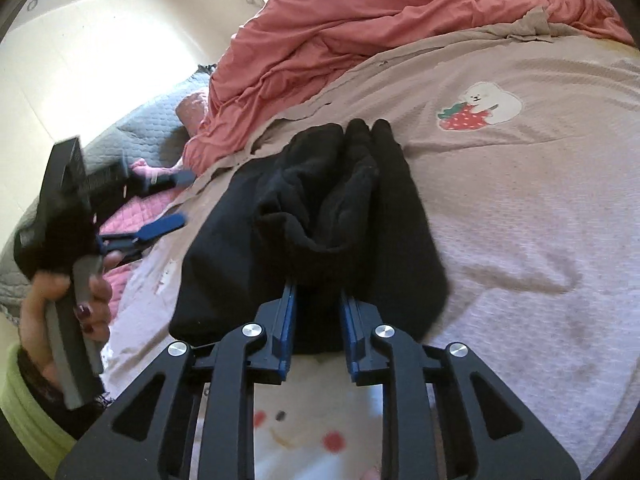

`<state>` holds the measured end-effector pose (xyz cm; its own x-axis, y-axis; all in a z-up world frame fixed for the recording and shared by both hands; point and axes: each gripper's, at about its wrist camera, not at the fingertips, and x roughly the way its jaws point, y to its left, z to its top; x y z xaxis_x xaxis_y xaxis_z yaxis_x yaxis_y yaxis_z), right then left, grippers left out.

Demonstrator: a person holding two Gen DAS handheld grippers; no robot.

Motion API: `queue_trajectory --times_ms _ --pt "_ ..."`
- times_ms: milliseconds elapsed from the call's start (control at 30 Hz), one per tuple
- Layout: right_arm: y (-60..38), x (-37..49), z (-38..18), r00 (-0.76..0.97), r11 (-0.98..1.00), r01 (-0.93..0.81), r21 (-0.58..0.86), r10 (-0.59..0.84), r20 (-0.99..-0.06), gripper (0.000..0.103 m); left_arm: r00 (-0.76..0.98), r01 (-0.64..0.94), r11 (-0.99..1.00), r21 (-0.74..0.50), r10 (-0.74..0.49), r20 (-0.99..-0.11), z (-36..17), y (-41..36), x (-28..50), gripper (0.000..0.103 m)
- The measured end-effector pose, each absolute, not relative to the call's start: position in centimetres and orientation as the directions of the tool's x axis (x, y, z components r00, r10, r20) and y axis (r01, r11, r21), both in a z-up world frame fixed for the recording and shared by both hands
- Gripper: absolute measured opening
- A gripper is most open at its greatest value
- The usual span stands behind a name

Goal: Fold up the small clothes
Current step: 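Open both grippers and release the folded shirt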

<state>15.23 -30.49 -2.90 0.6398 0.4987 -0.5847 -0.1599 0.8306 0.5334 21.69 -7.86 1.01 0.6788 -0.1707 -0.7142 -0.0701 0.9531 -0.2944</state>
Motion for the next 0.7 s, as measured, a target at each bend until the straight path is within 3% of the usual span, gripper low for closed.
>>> queue_trajectory --times_ms 167,267,367,400,467,500,700 --pt "-31.5 14.9 -2.5 0.651 0.872 -0.144 0.467 0.440 -0.619 0.021 0.681 -0.090 0.964 -0.251 -0.124 -0.721 -1.5 -6.7 20.4 0.061" --pt "-32.3 14.6 -1.5 0.670 0.891 -0.122 0.438 0.399 -0.625 0.022 0.658 0.003 0.978 -0.211 -0.161 -0.735 -3.4 -9.0 20.3 0.059" --pt "-32.5 15.5 0.3 0.693 0.904 -0.134 0.407 0.379 -0.613 0.032 0.680 0.047 0.989 -0.143 -0.137 -0.720 -3.5 -9.8 20.0 0.057" --pt "-32.1 16.2 1.0 0.693 0.907 -0.152 0.393 0.381 -0.611 0.039 0.680 0.054 0.985 -0.166 -0.158 -0.716 -3.4 -9.4 19.9 0.057" --pt "-31.3 17.9 2.0 0.687 0.906 -0.185 0.381 0.397 -0.609 0.042 0.678 0.062 0.968 -0.242 -0.219 -0.701 -3.4 -8.0 19.6 0.059" --pt "-30.7 19.4 2.3 0.662 0.899 -0.213 0.382 0.420 -0.620 0.049 0.682 0.066 0.964 -0.258 -0.233 -0.694 -3.4 -7.6 19.5 0.063" --pt "-28.2 27.1 1.0 0.564 0.927 -0.206 0.314 0.375 -0.736 0.054 0.690 0.129 0.948 -0.289 -0.296 -0.661 -3.9 -6.5 18.7 0.069"
